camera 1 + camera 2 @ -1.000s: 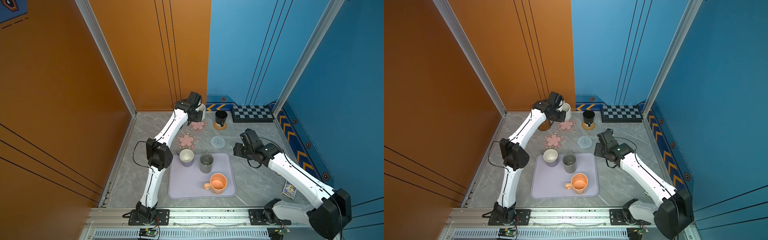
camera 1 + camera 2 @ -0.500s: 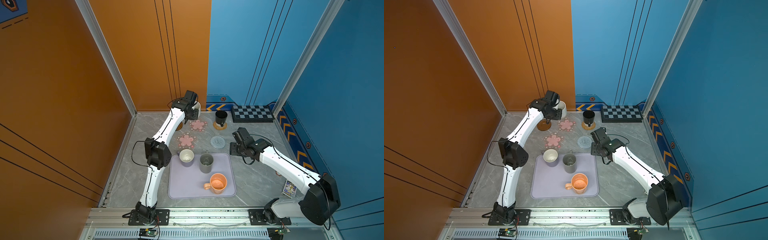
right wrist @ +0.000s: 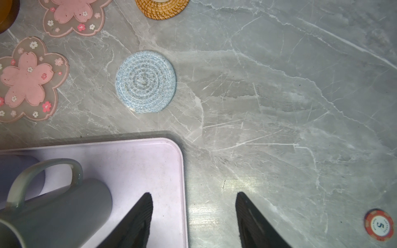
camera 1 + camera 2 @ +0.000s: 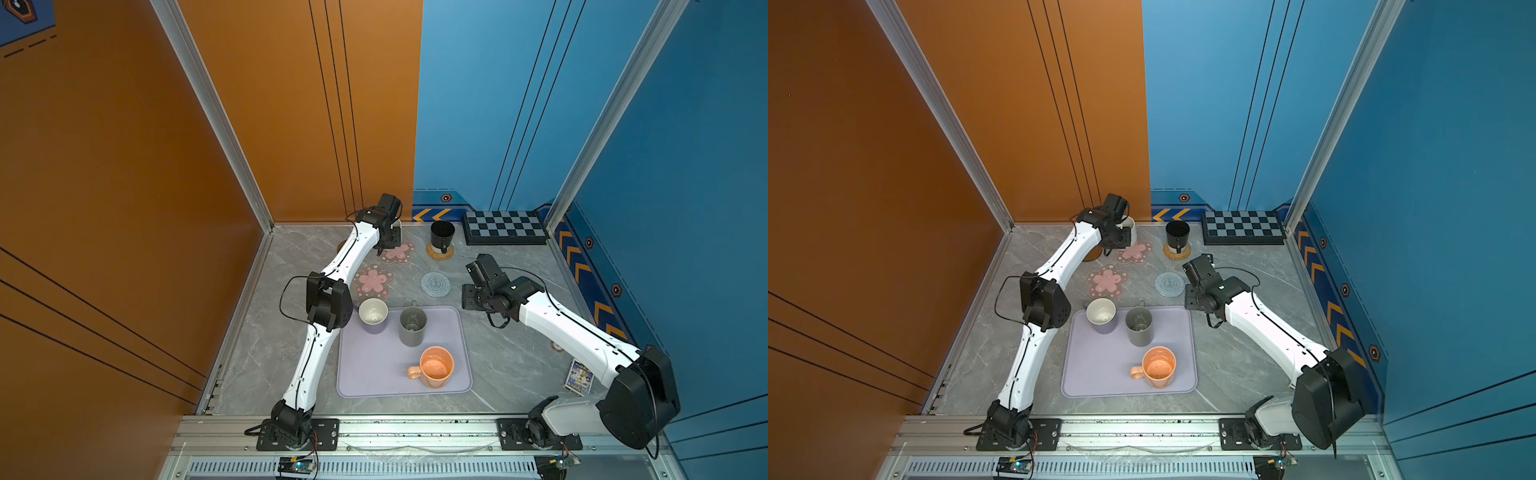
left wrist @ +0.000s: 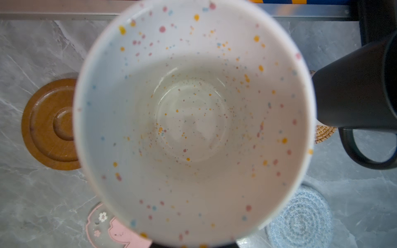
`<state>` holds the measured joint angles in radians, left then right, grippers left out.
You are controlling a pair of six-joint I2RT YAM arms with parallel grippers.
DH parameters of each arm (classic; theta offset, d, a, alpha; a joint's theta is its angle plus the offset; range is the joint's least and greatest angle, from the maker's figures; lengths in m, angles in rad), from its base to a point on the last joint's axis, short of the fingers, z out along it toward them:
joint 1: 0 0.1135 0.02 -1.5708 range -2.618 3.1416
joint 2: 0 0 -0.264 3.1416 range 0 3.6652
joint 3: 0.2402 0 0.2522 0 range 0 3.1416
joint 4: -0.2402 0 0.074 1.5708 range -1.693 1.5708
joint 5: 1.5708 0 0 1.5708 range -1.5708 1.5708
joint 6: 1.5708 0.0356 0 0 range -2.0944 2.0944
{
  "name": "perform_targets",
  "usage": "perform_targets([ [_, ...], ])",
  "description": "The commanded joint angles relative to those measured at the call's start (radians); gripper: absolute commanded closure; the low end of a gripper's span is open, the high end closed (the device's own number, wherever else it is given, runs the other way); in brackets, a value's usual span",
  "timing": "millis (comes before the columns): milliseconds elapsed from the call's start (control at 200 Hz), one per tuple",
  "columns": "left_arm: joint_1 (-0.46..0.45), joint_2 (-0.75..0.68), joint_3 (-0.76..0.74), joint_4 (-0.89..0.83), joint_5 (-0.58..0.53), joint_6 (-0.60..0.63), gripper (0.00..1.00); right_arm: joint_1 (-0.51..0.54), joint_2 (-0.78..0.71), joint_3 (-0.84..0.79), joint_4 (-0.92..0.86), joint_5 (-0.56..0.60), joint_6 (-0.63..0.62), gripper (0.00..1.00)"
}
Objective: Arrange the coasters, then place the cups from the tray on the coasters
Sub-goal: 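Carry the white speckled mug over the pink flower coaster beside the black mug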
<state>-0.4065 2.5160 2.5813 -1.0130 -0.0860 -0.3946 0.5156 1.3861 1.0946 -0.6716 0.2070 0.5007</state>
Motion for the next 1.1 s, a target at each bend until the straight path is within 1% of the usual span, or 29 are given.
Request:
perform_targets([
  [0,0.000,-0.013,0.063,0.068,-0.013,-0.051,1.00,-0.008,0.002,-0.018,0.010,0.008,-0.016,0.36],
  [245,-0.008,0.012,0.070,0.070,0.017,-0.042,1.00,-0.016,0.012,-0.037,0.027,-0.004,-0.016,0.35],
  [666,-0.031,0.046,0.066,0.081,0.003,0.016,1.00,-0.020,0.022,-0.047,0.047,-0.025,-0.010,0.36],
  [1096,-0.002,0.056,0.066,0.087,0.023,0.013,1.00,-0.020,0.018,-0.065,0.050,-0.031,0.001,0.35],
])
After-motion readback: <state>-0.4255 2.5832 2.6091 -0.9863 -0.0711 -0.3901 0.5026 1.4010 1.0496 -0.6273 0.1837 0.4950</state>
